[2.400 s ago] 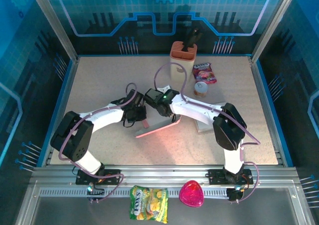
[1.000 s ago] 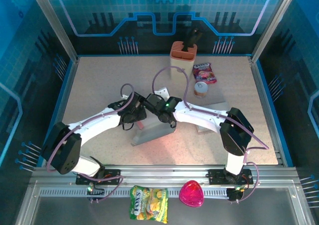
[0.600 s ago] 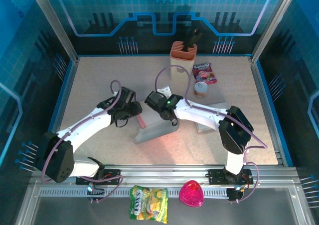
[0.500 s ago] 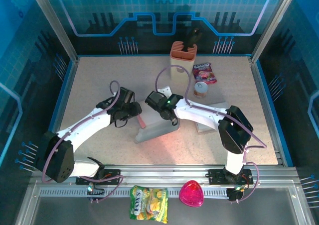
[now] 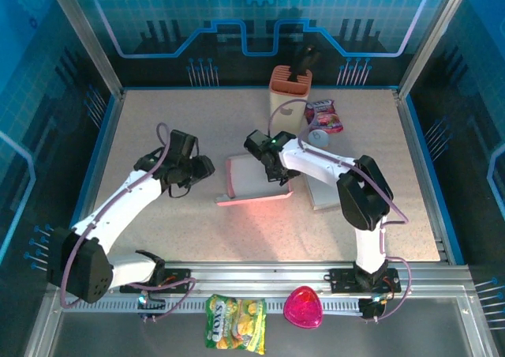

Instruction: Fold the paper box

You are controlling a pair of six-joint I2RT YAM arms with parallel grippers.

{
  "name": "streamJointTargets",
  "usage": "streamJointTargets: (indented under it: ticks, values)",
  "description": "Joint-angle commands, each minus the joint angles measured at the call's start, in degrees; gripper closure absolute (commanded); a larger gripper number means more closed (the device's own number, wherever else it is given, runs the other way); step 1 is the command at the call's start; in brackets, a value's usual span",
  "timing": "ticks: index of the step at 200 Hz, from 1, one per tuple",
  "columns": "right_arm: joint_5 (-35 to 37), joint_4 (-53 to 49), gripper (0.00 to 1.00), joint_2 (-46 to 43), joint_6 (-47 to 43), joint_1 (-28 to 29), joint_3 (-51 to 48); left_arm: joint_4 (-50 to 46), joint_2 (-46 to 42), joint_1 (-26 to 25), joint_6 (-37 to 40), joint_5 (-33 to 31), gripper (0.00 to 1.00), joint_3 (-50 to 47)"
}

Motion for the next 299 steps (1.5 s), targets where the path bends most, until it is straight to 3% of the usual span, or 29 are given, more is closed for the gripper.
streamJointTargets:
  ticks: [1, 45, 89, 107, 148, 188, 241, 268, 299]
  values:
    - [-7.31, -6.88, 1.0, 1.74, 10.93, -1.08, 1.4, -6.54, -1.31, 1.01, 1.24, 0.45, 0.51, 2.19]
    - [-14.9, -10.81, 1.0, 3.64, 26.43, -2.5, 2.89, -7.7, -5.35, 1.25, 1.04, 1.8, 0.53, -0.69]
    - [-19.85, -16.38, 1.0, 6.31, 41.75, -2.49, 6.17, -4.75, -8.66, 1.15, -0.28, 9.23, 0.58, -6.76]
    - [-22.3, -18.87, 1.0, 8.01, 46.96, -2.32, 7.51, -1.61, -10.56, 1.05, -1.21, 12.38, 0.6, -9.62]
    - [-30.67, -14.46, 1.0, 8.57, 55.14, -1.31, 5.1, 7.8, -10.34, -0.26, -6.09, 18.8, 0.61, -16.01]
    - [-35.03, -12.24, 1.0, 8.61, 59.48, 0.63, 4.44, 19.4, -6.28, -1.49, -10.79, 20.96, 0.61, -20.39]
    - [-37.63, -4.94, 0.64, 4.27, 57.87, 0.84, -2.33, 25.4, 2.93, -1.57, -11.41, 19.77, 0.62, -18.13]
    - [-33.66, -3.44, 0.44, -1.02, 52.7, 0.06, -3.13, 26.17, 4.81, -1.58, -11.24, 18.96, 0.62, -16.44]
    - [-27.03, -3.03, 0.38, -7.42, 40.35, -0.92, -1.69, 25.24, 6.0, -1.58, -10.52, 18.09, 0.61, -14.38]
